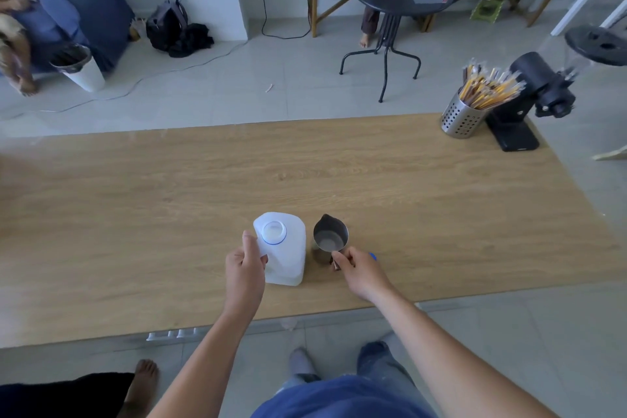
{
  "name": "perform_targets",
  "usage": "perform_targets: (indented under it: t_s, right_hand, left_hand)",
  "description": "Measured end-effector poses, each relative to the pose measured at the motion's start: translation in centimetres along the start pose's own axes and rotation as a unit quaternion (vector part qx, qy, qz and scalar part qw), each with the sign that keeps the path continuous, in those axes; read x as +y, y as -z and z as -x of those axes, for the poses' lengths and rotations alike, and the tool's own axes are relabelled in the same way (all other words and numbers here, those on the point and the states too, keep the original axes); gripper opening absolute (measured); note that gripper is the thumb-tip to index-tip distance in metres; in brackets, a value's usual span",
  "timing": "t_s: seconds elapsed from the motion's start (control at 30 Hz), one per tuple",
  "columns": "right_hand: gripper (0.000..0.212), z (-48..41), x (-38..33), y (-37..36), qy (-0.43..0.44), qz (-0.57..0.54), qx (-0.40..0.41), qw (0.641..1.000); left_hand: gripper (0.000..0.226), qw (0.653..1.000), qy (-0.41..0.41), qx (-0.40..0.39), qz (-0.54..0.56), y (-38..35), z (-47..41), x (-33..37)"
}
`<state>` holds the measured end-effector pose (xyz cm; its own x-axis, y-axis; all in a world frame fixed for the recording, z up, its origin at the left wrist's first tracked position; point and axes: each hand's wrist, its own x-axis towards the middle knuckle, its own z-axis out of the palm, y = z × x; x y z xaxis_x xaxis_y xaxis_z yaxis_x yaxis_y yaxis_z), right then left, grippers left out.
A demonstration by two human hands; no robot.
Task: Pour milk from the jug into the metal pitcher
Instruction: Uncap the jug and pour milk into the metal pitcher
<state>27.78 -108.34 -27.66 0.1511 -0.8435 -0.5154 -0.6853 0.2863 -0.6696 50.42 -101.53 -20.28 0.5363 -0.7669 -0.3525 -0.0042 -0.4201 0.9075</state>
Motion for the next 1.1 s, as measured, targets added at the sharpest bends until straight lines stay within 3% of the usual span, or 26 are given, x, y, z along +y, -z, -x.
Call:
perform_targets:
  t_s: [0.17,0.3,0.57,0.77,1.1]
  right_hand:
    - [0.039,0.1,0.2,0.0,0.008,-0.042,-0.024,0.999]
    - [0.034,0.0,0.5,-0.3,0.016,-0.051,-0.04,0.998]
    - [0.032,-0.7,0.1,-0.7,-0.011,-0.053,0.0,0.999]
    - [0.034,-1.1,-0.2,-1.4,-0.004,-0.09,0.053,0.995]
    - [0.033,-1.3,-0.4,-1.4,-0.016,-0.106,0.03,0.994]
  left_hand:
    - [0.056,0.999,-0.012,-0.045,-0.02,0.4,0.1,0.9]
    - [0.06,0.99,-0.052,-0.062,-0.116,0.9,-0.2,1.7]
    - [0.06,0.933,-0.163,-0.116,-0.299,1.5,-1.8,2.7]
    - [0.06,0.901,-0.163,-0.104,-0.389,0.0,-3.9,2.3]
    - [0.064,0.857,-0.125,-0.09,-0.492,-3.1,-6.7,2.9]
